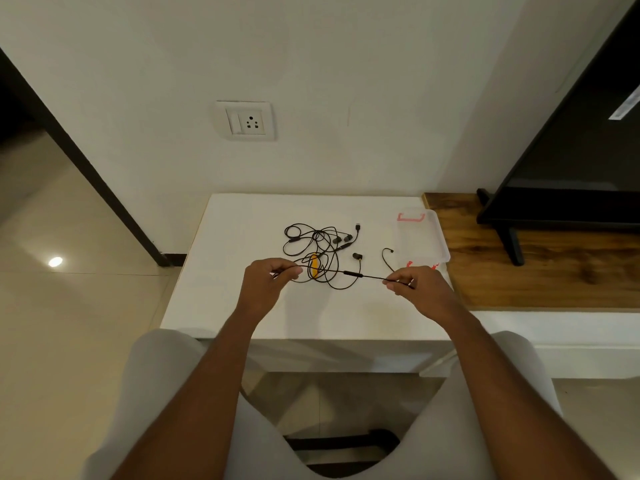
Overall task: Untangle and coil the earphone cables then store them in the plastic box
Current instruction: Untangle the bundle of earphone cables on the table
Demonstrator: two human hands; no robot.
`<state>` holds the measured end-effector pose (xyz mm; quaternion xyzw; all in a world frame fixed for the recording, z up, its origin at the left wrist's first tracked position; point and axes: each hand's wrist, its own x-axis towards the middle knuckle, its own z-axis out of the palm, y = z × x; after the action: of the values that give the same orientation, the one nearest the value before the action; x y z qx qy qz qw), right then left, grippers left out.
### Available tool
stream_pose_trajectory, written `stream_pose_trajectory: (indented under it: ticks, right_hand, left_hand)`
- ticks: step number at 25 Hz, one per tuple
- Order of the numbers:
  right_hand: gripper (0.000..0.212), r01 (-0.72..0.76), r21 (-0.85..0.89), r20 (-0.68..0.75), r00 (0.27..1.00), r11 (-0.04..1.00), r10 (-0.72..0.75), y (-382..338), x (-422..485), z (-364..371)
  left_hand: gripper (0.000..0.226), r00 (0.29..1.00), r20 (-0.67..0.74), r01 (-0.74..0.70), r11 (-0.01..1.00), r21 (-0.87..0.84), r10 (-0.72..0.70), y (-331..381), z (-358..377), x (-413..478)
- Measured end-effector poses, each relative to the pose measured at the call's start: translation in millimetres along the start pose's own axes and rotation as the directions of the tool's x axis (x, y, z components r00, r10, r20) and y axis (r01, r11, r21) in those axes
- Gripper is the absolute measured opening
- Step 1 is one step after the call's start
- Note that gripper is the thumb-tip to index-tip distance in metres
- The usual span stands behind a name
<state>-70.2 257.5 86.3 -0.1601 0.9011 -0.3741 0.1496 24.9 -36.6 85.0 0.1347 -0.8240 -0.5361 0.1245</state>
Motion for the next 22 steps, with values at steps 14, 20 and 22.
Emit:
stream_pose_trajectory:
  ticks: [14, 20, 22]
  right_hand:
    - [0.028, 0.417, -0.714, 0.278, 0.906, 0.562, -0.318, -17, 60, 64]
    - [0.016, 0.357, -0.733, 0.167, 0.919, 0.579, -0.356, 0, 38, 50]
    - [0.009, 0.216, -0.517, -0.091, 0.948, 0.828, -0.304, -2, 32, 34]
  left_hand:
    - [0.020, 0.989, 0.052, 0.130, 0.987, 0.097, -0.136, -21, -20, 3]
    - [0.014, 0.996, 0.038, 0.071, 0.988, 0.138, -0.077, -27, -26, 6]
    - [0.009, 0.995, 0.012, 0.092, 0.984, 0.150, -0.094, -30, -29, 8]
